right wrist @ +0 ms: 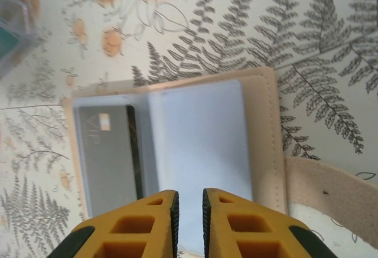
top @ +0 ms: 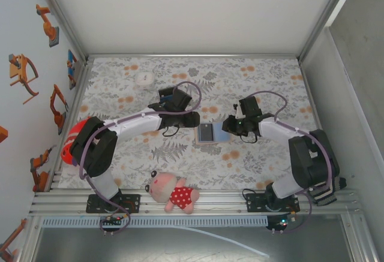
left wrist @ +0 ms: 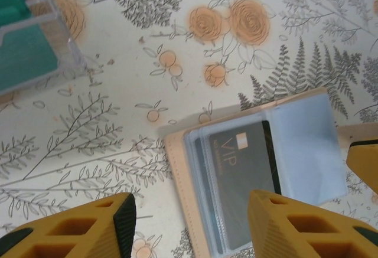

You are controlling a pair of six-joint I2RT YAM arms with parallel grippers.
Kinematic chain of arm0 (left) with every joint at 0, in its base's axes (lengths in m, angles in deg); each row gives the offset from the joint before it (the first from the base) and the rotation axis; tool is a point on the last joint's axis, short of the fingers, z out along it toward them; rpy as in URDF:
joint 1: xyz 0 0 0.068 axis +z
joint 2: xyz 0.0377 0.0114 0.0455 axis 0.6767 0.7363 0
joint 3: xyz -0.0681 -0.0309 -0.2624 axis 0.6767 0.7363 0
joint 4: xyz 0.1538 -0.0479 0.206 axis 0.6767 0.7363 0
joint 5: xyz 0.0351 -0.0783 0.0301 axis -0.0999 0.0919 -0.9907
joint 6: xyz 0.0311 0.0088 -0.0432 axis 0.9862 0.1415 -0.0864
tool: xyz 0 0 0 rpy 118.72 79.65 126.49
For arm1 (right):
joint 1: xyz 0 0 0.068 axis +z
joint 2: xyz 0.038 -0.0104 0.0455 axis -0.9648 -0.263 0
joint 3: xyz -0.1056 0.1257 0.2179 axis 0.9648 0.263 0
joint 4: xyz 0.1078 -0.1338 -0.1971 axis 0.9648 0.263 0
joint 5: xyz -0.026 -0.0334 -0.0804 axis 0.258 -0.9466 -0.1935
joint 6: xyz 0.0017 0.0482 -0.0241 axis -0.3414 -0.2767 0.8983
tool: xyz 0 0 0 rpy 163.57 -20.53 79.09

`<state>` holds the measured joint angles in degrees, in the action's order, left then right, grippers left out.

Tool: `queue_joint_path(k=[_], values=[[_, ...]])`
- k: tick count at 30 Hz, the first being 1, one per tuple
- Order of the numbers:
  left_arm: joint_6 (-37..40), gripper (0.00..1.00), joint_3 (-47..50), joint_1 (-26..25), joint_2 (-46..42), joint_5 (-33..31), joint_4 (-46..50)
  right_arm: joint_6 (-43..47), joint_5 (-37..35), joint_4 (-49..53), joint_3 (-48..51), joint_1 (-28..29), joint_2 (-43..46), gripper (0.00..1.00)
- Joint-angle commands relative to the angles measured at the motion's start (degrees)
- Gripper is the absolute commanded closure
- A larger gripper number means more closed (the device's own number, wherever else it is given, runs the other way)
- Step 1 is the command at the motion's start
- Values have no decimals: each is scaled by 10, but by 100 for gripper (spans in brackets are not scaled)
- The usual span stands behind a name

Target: Take the credit cards out of the card holder

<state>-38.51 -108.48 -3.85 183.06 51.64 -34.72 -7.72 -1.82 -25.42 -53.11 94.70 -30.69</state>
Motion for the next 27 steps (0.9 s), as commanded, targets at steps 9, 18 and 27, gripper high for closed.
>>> queue_joint_path(k=[9,18,27], values=[[19,50,6,-29,32,-23,-48,-61,60,-65,20,-4,27,81],[24,56,21,-40,42,-36,-58,-77,66,-81,33,-1,21,81],[27,60,28,-41,52,-35,-57,-82,57,-86,30,16,7,79]])
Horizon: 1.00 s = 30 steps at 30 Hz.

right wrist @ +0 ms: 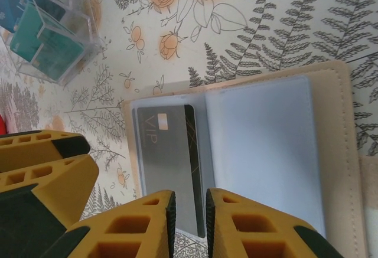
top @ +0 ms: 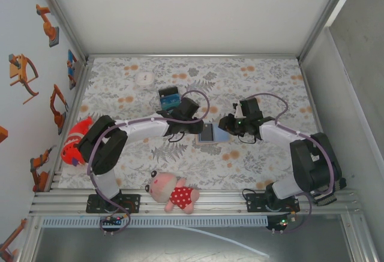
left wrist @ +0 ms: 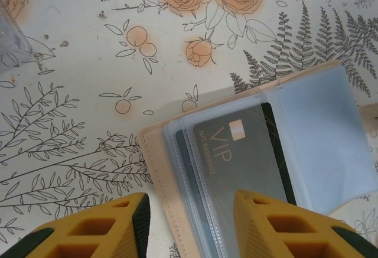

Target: Take the credit cards out of the card holder

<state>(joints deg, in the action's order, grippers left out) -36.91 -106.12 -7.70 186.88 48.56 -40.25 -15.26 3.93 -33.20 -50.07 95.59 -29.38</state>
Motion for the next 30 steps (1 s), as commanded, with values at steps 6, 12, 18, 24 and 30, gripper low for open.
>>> queue_joint_path(k=[6,12,18,24,30], values=[[12,62,2,-3,23,-2,-4,-5,-8,-2,-10,21,-16,79],[14,65,2,-4,30,1,-1,-3,-11,-3,-17,34,-25,79],[13,68,1,-5,40,6,1,-7,-1,-18,-17,37,-37,78],[18,68,-8,-5,48,7,14,-7,0,-30,-15,37,-50,79],[22,68,-18,-8,53,7,22,-7,-3,-36,-13,37,-67,79]])
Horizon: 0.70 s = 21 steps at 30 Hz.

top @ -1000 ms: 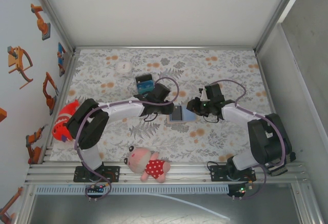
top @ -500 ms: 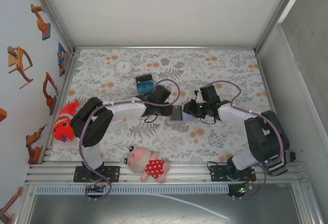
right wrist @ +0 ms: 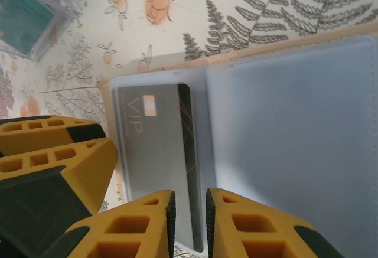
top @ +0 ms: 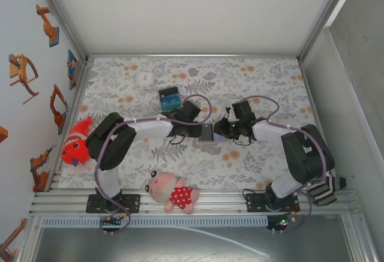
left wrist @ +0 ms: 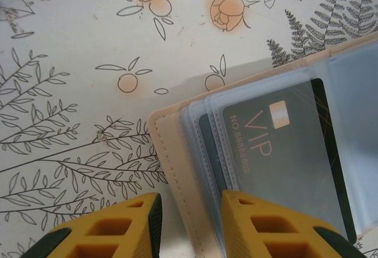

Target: Take the credit cards out of the card holder

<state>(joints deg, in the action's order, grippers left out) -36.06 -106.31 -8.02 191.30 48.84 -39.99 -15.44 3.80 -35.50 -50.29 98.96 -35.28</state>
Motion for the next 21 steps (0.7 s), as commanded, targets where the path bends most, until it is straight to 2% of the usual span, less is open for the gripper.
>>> queue_joint_path(k=[1,8,21], values=[[15,68,-19,-4,7,0,22,-6,-2,-12,-11,4,-8,79],[23,68,-32,-7,0,-25,29,-3,-3,-3,-12,4,-5,79],[47,69,-52,-13,21,-29,36,-9,-2,-18,-4,4,-7,79]])
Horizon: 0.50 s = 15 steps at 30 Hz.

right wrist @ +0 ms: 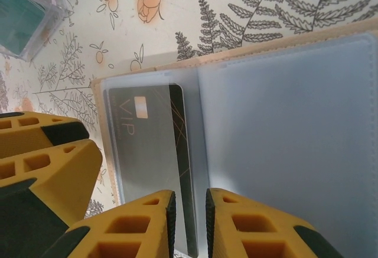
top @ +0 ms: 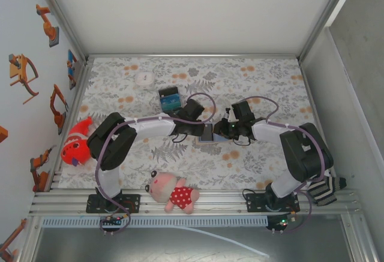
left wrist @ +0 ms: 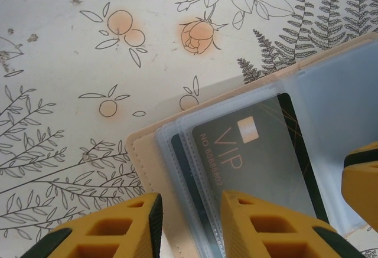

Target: Take the credit cards out of the card holder

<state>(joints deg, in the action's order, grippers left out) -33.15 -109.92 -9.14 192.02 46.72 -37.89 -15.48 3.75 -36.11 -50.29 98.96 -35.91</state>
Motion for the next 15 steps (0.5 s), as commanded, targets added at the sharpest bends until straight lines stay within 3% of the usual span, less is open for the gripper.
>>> queue_joint_path(k=[1,15], values=[[20,69,-18,-2,16,-8,16,-8,-1,-13,-4,3,-1,79],[30,71,-21,-7,31,-17,38,-22,16,-37,-1,4,-6,79]])
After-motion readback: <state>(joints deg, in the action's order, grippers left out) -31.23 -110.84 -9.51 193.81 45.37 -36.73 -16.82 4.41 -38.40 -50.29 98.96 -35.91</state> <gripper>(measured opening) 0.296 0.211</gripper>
